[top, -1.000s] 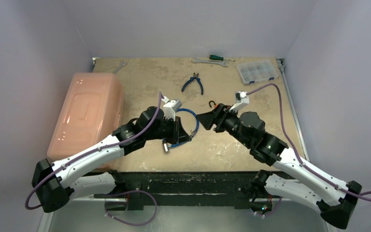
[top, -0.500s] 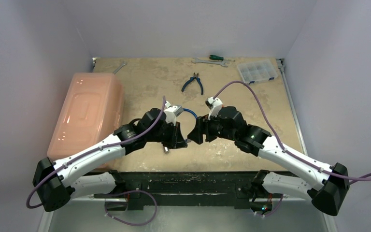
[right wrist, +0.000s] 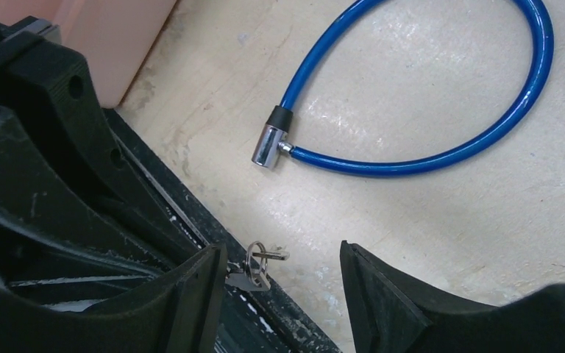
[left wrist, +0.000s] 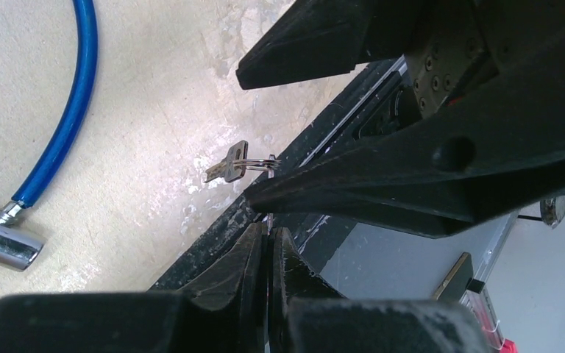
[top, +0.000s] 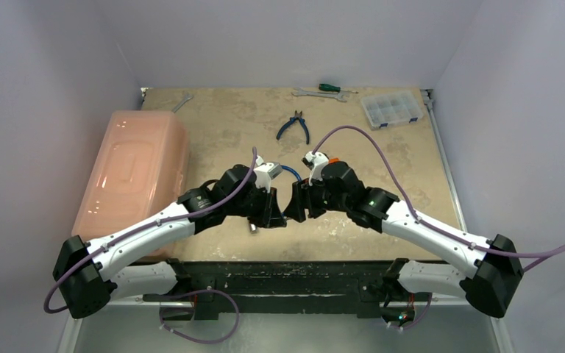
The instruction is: Unlock with the key
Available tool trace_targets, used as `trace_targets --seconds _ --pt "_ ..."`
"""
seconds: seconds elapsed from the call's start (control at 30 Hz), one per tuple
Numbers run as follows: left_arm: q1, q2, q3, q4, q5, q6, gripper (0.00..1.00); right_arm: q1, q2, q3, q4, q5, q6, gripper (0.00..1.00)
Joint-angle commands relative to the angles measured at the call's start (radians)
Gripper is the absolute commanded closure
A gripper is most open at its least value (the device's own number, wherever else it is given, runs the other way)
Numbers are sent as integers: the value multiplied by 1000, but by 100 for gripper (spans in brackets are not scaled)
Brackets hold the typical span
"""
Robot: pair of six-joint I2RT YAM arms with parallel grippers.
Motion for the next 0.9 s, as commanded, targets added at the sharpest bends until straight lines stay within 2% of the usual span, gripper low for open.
trace_targets --seconds 0.0,0.13,0.43,0.53,0.63,0.7,0.8,0.87 --pt "6 -3 29 11 21 24 100 5 6 12 6 43 -7 36" --pt "6 -9 32 1 22 29 100 3 14 5 -2 82 26 40" --pt "6 -23 33 -41 22 53 100 3 -7 11 -14 137 50 38" --pt "6 -37 37 -69 29 74 100 2 -40 12 9 97 -12 31" --pt "6 -47 55 -112 46 105 100 2 -107 0 49 77 -54 11" --pt "6 -54 67 -149 55 130 100 2 -158 -15 94 41 -81 2" --pt "5 -65 87 -200 60 167 100 2 -252 -80 179 34 -151 1" --pt "6 -68 104 -232 77 196 100 3 -316 -131 232 -36 -189 1"
